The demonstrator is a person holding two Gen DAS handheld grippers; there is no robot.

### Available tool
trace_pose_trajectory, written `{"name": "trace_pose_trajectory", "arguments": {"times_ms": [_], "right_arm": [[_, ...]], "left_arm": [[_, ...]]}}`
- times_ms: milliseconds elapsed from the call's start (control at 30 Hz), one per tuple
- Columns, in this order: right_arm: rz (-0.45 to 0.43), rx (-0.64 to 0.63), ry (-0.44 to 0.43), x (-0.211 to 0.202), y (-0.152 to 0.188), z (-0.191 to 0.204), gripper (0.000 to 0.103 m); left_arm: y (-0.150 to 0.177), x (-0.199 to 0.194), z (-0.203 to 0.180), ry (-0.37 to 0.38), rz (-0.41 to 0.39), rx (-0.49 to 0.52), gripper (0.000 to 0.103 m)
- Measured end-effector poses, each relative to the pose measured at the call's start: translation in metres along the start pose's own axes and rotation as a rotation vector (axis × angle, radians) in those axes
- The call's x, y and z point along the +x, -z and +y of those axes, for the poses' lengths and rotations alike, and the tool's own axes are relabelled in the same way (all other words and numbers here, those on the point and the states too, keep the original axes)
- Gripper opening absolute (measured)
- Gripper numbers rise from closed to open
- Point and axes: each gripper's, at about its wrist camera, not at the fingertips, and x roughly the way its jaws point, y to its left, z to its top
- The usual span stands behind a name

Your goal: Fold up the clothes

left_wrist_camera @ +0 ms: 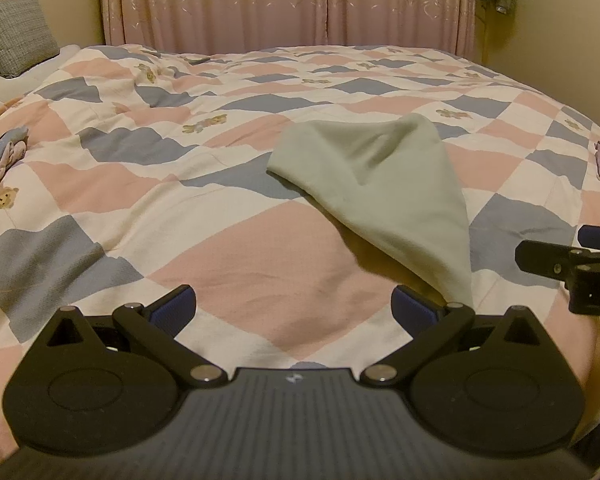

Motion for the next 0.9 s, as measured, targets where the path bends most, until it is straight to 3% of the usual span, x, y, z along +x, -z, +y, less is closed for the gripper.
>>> {"name": "trace_pose_trajectory", "arguments": {"times_ms": [900], "right_arm": [[-0.021,-0.07,0.008,0.006,0.0,0.01,0.103]], "left_arm": [[-0.001,0.002,0.01,-0.009,-0.006,0.005,0.103]]}}
